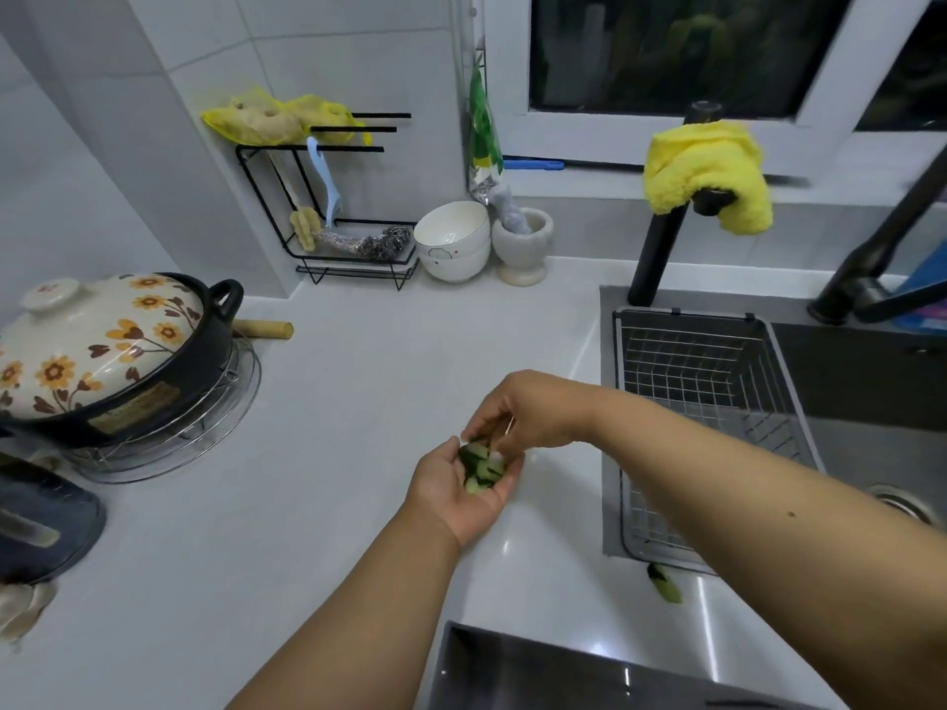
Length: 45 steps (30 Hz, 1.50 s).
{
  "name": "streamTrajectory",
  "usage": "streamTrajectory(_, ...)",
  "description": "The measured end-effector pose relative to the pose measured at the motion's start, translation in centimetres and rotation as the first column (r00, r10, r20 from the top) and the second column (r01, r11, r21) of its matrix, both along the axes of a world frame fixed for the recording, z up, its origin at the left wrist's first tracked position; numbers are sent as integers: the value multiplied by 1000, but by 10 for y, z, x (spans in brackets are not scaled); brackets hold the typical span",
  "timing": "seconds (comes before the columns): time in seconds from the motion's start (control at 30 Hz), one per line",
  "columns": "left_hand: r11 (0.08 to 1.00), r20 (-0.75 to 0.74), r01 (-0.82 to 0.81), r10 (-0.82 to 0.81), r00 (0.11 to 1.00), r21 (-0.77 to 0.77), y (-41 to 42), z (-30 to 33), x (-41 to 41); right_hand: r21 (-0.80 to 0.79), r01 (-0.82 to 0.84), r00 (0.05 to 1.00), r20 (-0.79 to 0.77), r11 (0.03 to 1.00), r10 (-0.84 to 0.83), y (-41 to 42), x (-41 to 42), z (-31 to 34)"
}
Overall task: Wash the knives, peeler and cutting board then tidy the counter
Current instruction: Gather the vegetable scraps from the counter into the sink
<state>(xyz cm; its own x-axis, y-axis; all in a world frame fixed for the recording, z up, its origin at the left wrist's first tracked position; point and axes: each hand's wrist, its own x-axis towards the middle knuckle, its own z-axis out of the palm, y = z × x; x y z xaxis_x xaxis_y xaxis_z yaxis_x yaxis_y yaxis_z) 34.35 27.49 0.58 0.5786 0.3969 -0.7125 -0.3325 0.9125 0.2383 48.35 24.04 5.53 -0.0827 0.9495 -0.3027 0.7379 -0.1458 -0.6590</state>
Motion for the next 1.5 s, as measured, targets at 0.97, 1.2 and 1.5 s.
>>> streamTrajectory(0.97, 923, 24, 385, -385, 923, -4, -59, -8, 54, -101, 351, 870, 403, 931, -284, -175, 10, -41)
streamTrajectory(1.2, 917, 10, 398, -398, 917, 1, -69, -14, 58, -57, 351, 846, 448, 935, -290, -176, 1, -66)
streamTrajectory(1.5, 887, 44, 463, -462, 886, -7, -115, -8, 88, 202, 654, 754, -97, 729, -650, -203, 48, 7)
